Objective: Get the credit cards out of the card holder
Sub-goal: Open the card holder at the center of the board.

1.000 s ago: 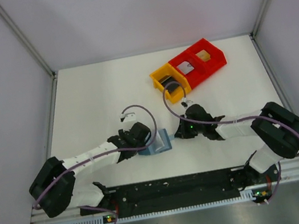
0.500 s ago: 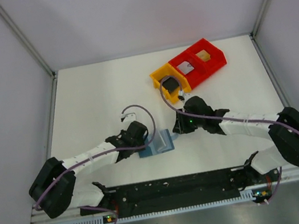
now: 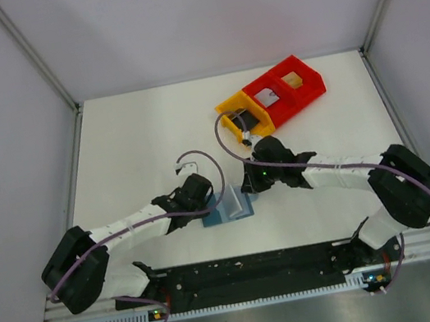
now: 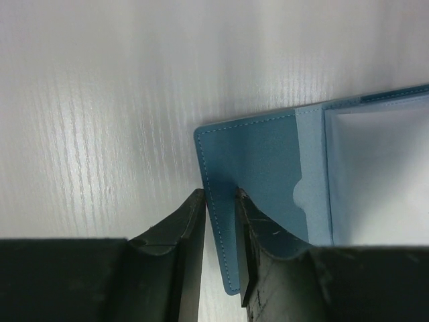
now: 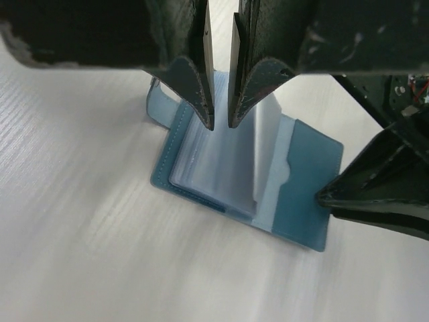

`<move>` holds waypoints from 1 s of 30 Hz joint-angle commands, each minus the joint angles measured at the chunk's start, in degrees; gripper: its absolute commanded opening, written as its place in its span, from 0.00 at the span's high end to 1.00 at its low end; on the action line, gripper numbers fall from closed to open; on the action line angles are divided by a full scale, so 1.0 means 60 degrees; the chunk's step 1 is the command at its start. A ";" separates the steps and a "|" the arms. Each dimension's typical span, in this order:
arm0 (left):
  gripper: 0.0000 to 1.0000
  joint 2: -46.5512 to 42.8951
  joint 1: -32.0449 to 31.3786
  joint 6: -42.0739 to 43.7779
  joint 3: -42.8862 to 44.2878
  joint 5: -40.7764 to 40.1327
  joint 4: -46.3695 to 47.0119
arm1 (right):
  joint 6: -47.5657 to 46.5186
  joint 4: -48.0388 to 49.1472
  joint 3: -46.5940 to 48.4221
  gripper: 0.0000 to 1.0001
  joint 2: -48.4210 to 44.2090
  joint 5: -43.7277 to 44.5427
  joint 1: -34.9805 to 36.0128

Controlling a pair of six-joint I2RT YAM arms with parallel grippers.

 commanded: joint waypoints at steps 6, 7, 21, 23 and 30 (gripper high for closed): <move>0.77 -0.0045 0.0016 0.0028 -0.0066 0.0156 0.0324 | 0.0045 0.0107 0.0234 0.87 0.1006 -0.0165 0.0204; 0.77 -0.0045 0.0030 0.0028 -0.0037 0.0157 0.0324 | 0.0045 0.0354 0.0249 0.87 0.1021 -0.0195 0.0263; 0.79 -0.0045 0.0030 -0.0104 -0.0095 0.0464 0.0587 | 0.0132 0.0429 0.1112 0.88 0.1343 -0.0517 0.1010; 0.79 -0.0132 0.0016 -0.0206 -0.0168 0.0493 0.0689 | 0.0176 0.0473 0.1245 0.88 0.1387 -0.0590 0.1098; 0.79 -0.0718 0.0016 -0.0484 -0.0564 0.0391 0.0983 | 0.0294 0.0591 0.1538 0.88 0.1446 -0.0869 0.1303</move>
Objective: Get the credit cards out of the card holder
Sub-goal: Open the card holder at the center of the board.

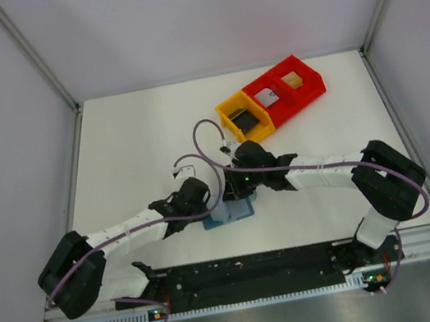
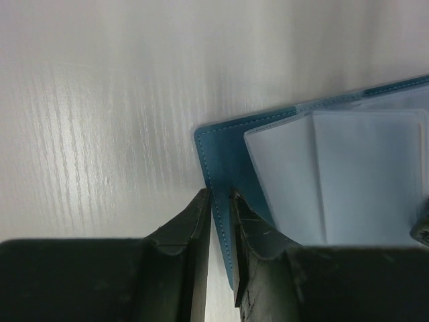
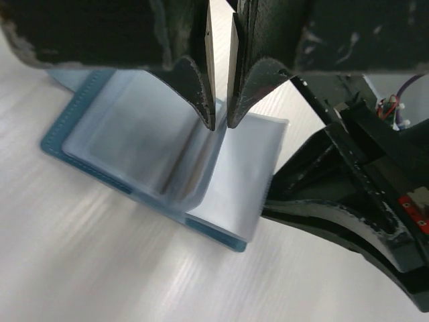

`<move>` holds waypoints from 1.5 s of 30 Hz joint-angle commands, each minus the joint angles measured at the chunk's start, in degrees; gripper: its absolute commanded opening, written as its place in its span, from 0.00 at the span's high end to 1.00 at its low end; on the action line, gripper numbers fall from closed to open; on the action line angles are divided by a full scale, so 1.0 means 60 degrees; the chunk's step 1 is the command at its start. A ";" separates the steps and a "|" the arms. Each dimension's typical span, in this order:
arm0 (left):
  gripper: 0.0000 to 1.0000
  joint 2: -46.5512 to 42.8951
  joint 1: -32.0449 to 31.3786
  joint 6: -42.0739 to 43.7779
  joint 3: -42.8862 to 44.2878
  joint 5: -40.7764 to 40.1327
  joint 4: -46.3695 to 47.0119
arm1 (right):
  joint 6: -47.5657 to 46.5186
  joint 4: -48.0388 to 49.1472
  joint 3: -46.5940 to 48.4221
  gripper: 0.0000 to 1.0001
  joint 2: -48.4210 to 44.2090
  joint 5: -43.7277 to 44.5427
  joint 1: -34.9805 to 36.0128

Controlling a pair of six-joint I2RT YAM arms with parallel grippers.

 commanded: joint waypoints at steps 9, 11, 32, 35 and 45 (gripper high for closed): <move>0.77 -0.1572 -0.0046 -0.0632 -0.0230 -0.0625 0.0022 | 0.0056 0.0181 0.0354 0.88 0.0109 0.0077 0.0268; 0.75 -0.1821 -0.0046 -0.0603 -0.0128 -0.0772 -0.0241 | 0.0042 0.0181 0.0339 0.88 0.0094 0.0092 0.0254; 0.64 -0.3068 -0.0032 -0.1174 -0.0127 0.0941 0.1587 | 0.0174 0.0709 0.0222 0.84 0.0138 -0.0465 0.0254; 0.63 -0.2659 -0.0017 -0.1057 0.0077 0.0737 0.1764 | 0.0144 0.0694 0.0193 0.83 0.0138 -0.0465 0.0240; 0.63 -0.1282 0.0232 -0.0866 0.0590 0.0985 0.2379 | 0.0100 0.0752 0.0119 0.83 0.0138 -0.0465 0.0269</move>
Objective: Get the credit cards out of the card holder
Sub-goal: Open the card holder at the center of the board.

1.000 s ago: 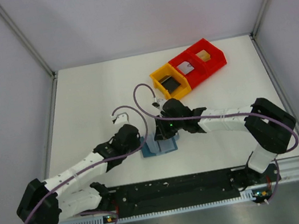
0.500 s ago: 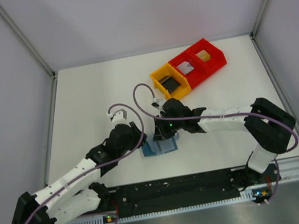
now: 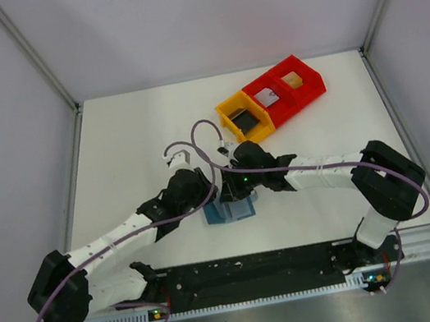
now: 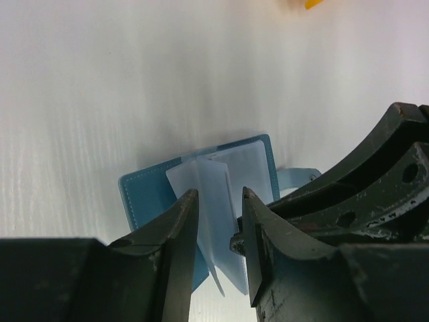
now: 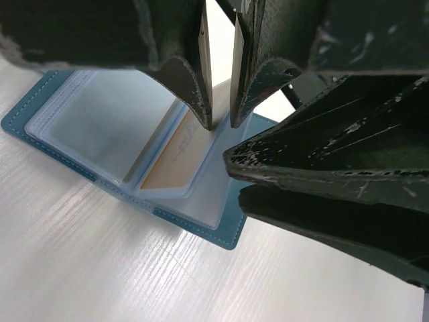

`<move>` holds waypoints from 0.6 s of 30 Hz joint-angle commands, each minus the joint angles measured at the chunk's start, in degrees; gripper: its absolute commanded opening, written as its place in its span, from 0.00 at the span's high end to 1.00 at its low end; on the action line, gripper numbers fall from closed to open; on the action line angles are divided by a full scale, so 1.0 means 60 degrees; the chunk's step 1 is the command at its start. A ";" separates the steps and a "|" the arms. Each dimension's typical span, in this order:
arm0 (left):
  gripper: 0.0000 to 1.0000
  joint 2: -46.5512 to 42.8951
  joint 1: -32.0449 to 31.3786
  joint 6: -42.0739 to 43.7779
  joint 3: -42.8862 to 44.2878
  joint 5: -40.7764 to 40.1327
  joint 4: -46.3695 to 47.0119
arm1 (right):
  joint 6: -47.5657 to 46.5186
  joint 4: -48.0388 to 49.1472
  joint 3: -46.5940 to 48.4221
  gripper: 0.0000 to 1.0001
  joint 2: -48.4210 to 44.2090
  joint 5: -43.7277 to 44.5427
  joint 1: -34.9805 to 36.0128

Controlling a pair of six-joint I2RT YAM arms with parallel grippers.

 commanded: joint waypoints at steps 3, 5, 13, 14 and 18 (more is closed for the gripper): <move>0.64 0.0779 0.0166 0.0187 0.0562 0.0246 0.0879 | -0.0056 0.0428 -0.0023 0.83 0.0120 -0.0061 0.0072; 0.64 0.0955 0.0181 0.0201 0.0577 0.0275 0.0894 | -0.0042 0.0428 -0.0038 0.83 0.0120 -0.0046 0.0072; 0.68 0.1190 0.0196 0.0187 0.0416 0.0144 0.0835 | -0.0086 0.0428 -0.0140 0.84 0.0120 0.0056 0.0072; 0.68 0.1176 0.0196 0.0187 0.0401 0.0144 0.0821 | -0.0086 0.0428 -0.0155 0.84 0.0120 0.0056 0.0057; 0.69 0.1190 0.0196 0.0216 0.0386 0.0129 0.0835 | -0.0071 0.0399 -0.0184 0.84 0.0105 0.0115 0.0072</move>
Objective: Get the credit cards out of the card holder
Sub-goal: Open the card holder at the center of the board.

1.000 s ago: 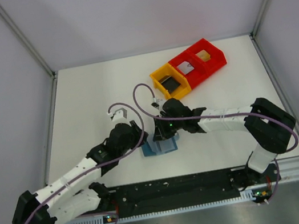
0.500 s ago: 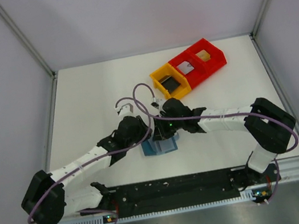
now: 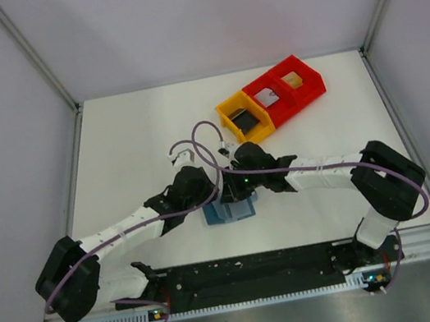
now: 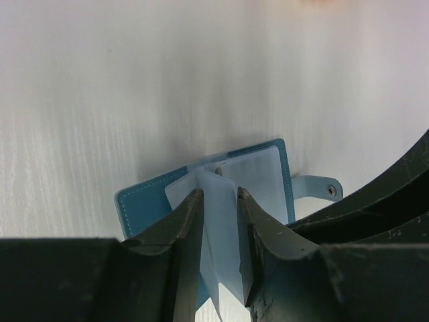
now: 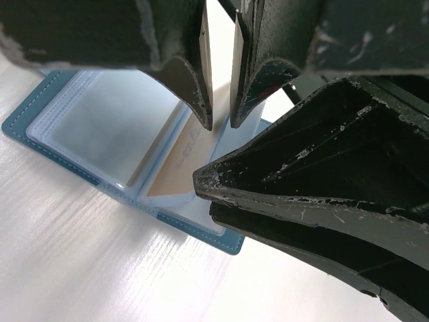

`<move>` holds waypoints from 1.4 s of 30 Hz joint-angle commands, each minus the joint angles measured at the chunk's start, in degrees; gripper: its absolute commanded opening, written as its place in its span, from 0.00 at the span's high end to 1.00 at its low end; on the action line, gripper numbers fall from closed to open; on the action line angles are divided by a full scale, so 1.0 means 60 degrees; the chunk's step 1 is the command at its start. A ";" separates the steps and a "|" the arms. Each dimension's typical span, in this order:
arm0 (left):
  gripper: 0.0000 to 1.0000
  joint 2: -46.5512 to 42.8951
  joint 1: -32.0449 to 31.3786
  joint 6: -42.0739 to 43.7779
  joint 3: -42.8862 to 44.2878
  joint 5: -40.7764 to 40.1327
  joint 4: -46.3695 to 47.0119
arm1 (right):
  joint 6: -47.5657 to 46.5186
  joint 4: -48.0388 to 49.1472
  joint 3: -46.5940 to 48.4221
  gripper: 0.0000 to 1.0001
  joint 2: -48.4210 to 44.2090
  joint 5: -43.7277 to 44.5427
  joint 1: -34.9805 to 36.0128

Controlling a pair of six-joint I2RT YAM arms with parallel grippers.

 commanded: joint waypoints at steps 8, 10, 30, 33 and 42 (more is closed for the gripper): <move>0.71 0.0003 0.0039 0.0118 0.0055 -0.0090 0.0270 | -0.0082 0.0231 -0.0155 0.84 -0.0012 0.0217 0.0043; 0.71 -0.0026 0.0039 0.0089 -0.0004 -0.0104 0.0241 | -0.0082 0.0231 -0.0199 0.84 -0.0055 0.0218 -0.0001; 0.69 -0.0392 0.0039 -0.0043 -0.0253 -0.0237 0.0240 | -0.0097 0.0231 -0.0287 0.84 -0.0158 0.0261 -0.0016; 0.67 -0.0626 0.0039 -0.0043 -0.0195 -0.0163 0.0255 | -0.0111 0.0231 -0.0287 0.84 -0.0144 0.0232 -0.0016; 0.65 -0.0496 0.0039 0.0044 0.0084 -0.0090 -0.0096 | -0.0126 0.0231 -0.0229 0.85 -0.0144 0.0203 -0.0016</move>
